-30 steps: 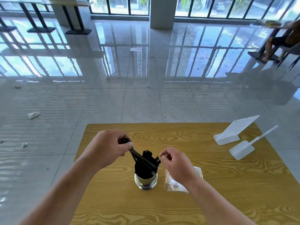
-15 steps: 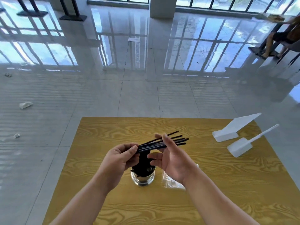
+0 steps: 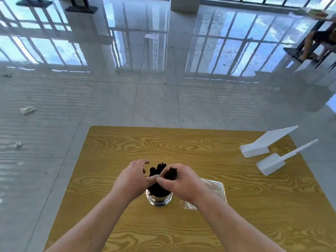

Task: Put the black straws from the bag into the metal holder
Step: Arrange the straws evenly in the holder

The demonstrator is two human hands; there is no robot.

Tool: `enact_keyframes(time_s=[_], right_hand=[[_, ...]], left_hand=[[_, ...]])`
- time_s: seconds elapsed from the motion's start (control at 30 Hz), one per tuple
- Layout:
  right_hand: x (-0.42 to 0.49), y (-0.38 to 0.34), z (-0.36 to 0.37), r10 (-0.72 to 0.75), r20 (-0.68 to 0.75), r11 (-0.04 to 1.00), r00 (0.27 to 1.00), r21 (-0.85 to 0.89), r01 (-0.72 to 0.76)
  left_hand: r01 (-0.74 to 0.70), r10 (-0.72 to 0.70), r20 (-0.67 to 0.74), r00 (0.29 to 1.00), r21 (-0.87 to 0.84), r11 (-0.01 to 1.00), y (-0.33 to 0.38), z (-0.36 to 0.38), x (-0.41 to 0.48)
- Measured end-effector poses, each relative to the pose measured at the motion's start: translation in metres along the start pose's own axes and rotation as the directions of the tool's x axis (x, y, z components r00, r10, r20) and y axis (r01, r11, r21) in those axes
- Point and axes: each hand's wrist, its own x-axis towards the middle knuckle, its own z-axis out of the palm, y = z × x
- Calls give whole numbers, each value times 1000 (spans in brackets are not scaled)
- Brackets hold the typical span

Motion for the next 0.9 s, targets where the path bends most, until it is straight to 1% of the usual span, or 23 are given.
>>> enact_keyframes(time_s=[0.03, 0.07, 0.13, 0.17, 0.33, 0.43, 0.5, 0.67, 0.8, 0.9], right_hand=[[1, 3, 4, -1, -7, 998, 1000, -65, 1], [2, 5, 6, -2, -47, 995, 999, -96, -2], [1, 11, 7, -2, -137, 995, 991, -96, -11], [0, 12, 7, -5, -161, 996, 987, -93, -10], [-4, 20, 6, 0, -154, 995, 988, -100, -16], [-6, 22, 5, 9, -157, 995, 988, -98, -24], [-8, 22, 5, 19, -159, 996, 987, -88, -33], [-11, 21, 1, 30, -168, 996, 985, -77, -44], [-14, 19, -4, 12, -190, 998, 982, -55, -22], [-15, 18, -8, -6, -205, 1000, 979, 4, 7]], left_hand=[[-6, 5, 14, 1000, 41, 999, 4, 2, 4], [-22, 22, 10, 1000, 71, 997, 8, 3, 7], [-74, 76, -13, 997, 113, 991, 13, 3, 11], [-98, 101, -20, 995, 123, 988, 15, 3, 12], [-146, 150, -17, 989, 123, 982, 16, -2, 11], [-179, 185, -23, 982, 151, 972, 16, -11, 7], [-207, 216, -48, 975, 158, 966, 17, -22, 5], [-234, 242, -89, 966, 92, 968, 27, -48, -8], [-239, 248, -124, 961, 80, 968, 29, -71, -14], [-239, 243, -189, 951, 45, 970, 28, -92, -19]])
